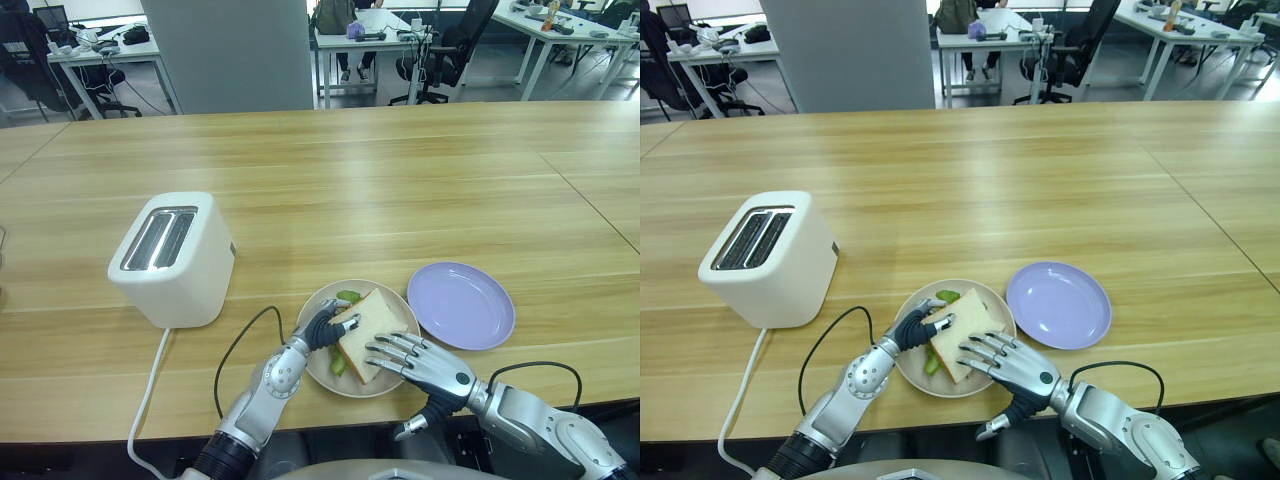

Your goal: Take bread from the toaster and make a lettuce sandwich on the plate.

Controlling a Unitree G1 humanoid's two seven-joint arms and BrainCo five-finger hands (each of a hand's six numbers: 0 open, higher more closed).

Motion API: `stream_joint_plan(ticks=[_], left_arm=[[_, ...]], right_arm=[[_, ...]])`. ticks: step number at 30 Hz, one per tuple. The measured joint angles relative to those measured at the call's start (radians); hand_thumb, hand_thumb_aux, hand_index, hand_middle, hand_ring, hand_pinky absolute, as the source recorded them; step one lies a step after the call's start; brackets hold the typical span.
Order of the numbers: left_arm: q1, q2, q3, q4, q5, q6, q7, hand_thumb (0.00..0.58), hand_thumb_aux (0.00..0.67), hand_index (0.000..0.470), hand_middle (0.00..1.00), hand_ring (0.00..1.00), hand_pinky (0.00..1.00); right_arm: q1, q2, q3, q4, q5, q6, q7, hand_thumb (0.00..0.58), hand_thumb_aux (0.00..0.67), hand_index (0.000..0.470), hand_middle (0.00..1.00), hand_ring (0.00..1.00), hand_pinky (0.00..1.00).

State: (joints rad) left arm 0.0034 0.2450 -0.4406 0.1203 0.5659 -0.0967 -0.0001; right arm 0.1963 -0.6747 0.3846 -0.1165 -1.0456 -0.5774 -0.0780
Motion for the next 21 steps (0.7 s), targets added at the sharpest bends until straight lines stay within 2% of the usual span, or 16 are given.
stream_joint_plan(ticks=[4,10,15,21], left_arm=[[-0.037,0.077,-0.065,-0.001,0.261,0.012,0.125,0.000,0.000,0.000,0.00,0.00,0.00],[-0.046,0.133,-0.094,-0.070,0.493,0.025,0.214,0.000,0.000,0.000,0.00,0.00,0.00],[-0.053,0.157,-0.099,-0.162,0.609,0.026,0.260,0.000,0.000,0.000,0.00,0.00,0.00],[-0.037,0.176,-0.097,-0.209,0.650,0.025,0.278,0.000,0.000,0.000,0.00,0.00,0.00]], right_arm=[[-0.031,0.018,0.018,0.015,0.009,0.020,0.027,0.000,0.000,0.000,0.00,0.00,0.00],[-0.051,0.035,0.033,0.027,0.020,0.034,0.035,0.000,0.000,0.000,0.00,0.00,0.00],[-0.072,0.044,0.038,0.028,0.041,0.037,0.035,0.000,0.000,0.000,0.00,0.00,0.00],[-0.082,0.050,0.047,0.043,0.061,0.041,0.035,0.000,0.000,0.000,0.00,0.00,0.00]])
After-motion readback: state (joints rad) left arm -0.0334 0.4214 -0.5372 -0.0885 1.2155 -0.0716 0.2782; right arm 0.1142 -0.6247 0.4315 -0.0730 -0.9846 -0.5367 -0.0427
